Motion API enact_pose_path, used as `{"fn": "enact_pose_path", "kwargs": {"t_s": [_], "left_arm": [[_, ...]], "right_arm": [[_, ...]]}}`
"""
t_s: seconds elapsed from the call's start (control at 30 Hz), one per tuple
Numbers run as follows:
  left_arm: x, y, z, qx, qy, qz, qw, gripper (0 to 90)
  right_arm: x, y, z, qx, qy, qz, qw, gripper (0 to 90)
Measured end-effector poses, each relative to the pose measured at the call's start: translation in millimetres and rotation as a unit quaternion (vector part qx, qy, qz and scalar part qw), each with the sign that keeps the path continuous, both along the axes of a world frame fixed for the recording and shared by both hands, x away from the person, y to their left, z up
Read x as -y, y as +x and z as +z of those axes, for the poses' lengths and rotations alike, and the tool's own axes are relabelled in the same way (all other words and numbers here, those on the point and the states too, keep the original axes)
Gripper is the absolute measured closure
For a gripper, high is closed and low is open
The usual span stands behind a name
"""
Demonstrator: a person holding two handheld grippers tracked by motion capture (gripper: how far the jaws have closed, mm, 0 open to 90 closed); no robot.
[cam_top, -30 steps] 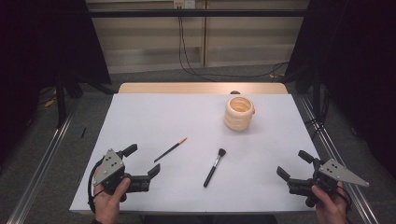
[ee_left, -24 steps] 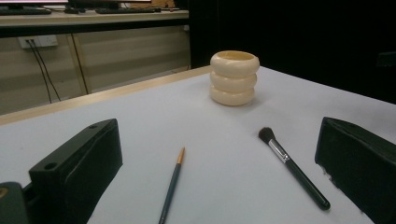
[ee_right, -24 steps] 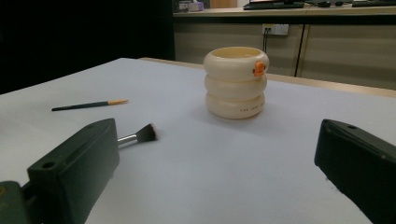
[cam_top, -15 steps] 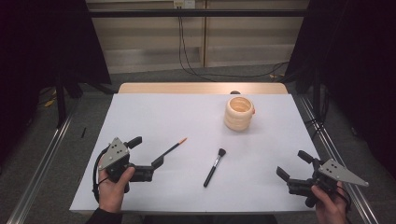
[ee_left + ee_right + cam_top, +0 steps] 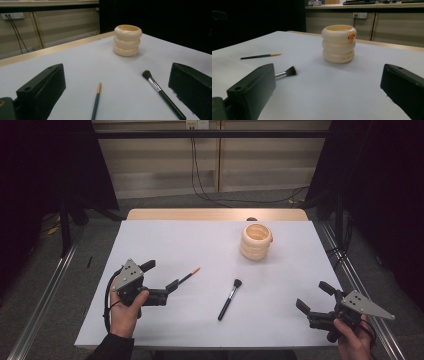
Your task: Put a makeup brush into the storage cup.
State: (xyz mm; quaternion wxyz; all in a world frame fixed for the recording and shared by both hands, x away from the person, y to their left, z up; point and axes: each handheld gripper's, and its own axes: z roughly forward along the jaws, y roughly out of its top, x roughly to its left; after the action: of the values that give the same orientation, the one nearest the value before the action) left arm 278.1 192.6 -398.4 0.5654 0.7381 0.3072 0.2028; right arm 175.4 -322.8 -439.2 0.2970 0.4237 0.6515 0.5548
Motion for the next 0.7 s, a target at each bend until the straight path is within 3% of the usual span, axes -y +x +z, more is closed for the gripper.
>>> {"fn": "enact_pose_path", "kwargs": {"t_s": [0.1, 0.27, 0.33, 0.37, 0.6, 0.7], "left_arm": [[4.0, 5.7, -1.2, -0.004, 0.010, -0.001, 0.9999, 1.1], [7.1, 11.8, -1.8, -0.010, 0.008, -0.003, 0.9999, 1.1], [8.7, 14.2, -1.0, -0.011, 0.019, -0.012, 0.9997, 1.2], [11.2, 16.6, 1.0, -0.018, 0.027, -0.017, 0.9993, 1.7], [18.3, 26.5, 9.6, -0.016, 0.034, -0.018, 0.9991, 2.1], [24.0, 34.1, 9.4, -0.028, 0.044, -0.022, 0.9984, 2.2]], "right_arm": [[-0.7, -0.5, 0.2, -0.003, 0.001, 0.000, 1.0000, 0.0], [-0.1, -0.1, 0.0, -0.005, 0.004, -0.001, 1.0000, 0.0], [0.1, 0.0, 0.1, -0.002, 0.004, 0.001, 1.0000, 0.0], [-0.2, 0.3, -0.2, -0.001, 0.002, 0.002, 1.0000, 0.0], [-0.2, 0.2, -0.1, -0.003, 0.006, 0.001, 1.0000, 0.0], [0.1, 0.1, -0.1, -0.004, 0.005, 0.001, 1.0000, 0.0]]}}
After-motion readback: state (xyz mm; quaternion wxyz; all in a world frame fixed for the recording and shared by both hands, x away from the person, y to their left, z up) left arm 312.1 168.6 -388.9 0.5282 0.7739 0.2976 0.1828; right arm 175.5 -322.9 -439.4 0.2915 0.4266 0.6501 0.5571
